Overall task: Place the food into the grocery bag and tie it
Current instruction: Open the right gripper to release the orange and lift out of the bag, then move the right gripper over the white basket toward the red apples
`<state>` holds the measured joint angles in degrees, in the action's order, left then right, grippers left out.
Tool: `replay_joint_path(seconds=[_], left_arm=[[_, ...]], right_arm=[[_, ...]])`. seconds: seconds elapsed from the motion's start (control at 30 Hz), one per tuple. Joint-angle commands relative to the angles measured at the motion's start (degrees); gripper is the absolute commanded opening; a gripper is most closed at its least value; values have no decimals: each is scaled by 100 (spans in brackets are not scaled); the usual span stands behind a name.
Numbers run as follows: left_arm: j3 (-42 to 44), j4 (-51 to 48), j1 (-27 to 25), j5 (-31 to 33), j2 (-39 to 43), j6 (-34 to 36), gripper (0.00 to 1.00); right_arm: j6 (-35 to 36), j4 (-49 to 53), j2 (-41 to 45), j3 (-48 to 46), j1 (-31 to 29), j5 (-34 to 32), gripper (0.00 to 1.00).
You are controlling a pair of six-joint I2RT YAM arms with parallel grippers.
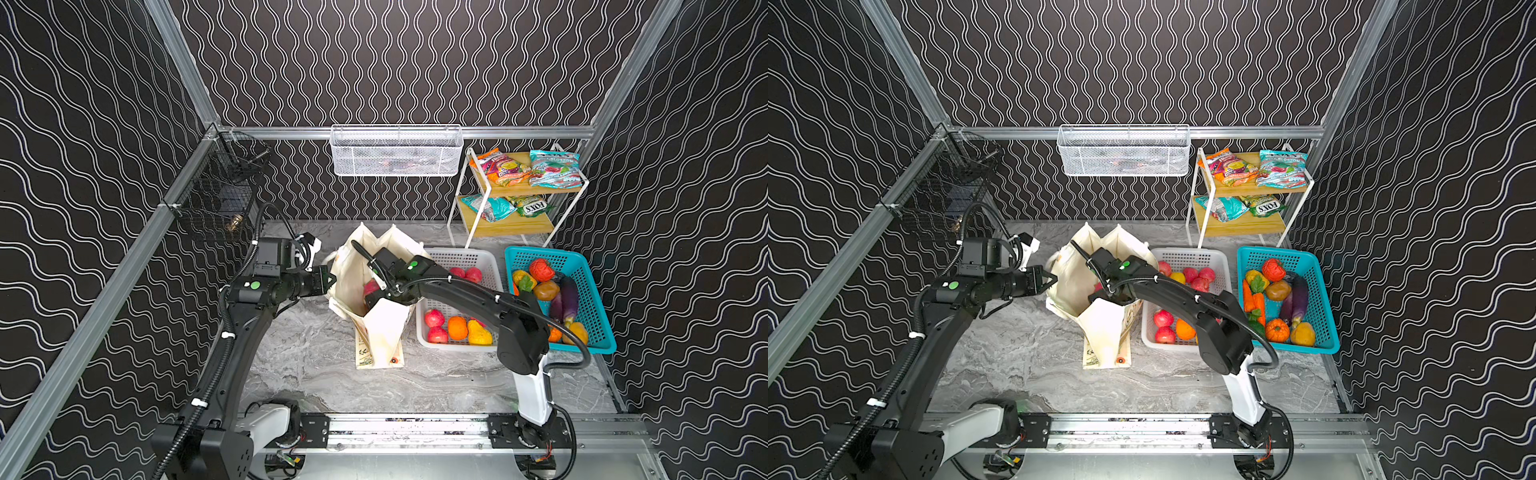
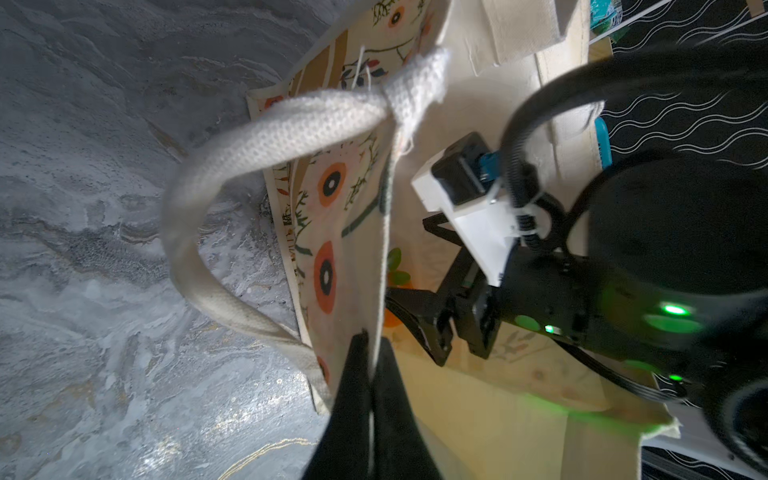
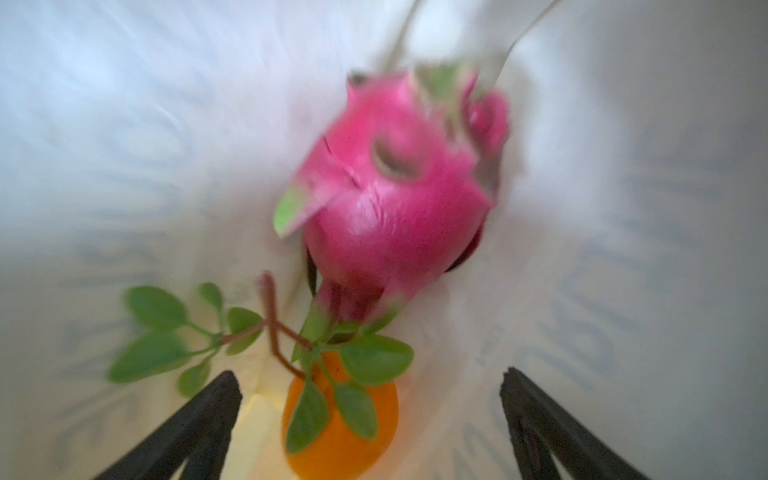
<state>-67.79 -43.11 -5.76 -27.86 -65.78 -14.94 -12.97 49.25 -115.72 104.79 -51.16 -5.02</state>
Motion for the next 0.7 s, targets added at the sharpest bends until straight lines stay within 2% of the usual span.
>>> replay_joint_path(seconds=[0.0,0.37,0.5,0.67], left_arm=[[25,137,-13,-115,-23,105,0],[145,164,-13,-97,-5,145,0],[139,145,-13,-88,-5,149,0],[87,91,-13,-88,17,166,0]], right_arm=[[-242,-121,289,362,-11,-286,99],[-878,-587,1639,723,-17,-957,99],[-1029,-532,2105,495,-17,-1291,99],[-1370,-427,2751,-217,-8,-1853,99]])
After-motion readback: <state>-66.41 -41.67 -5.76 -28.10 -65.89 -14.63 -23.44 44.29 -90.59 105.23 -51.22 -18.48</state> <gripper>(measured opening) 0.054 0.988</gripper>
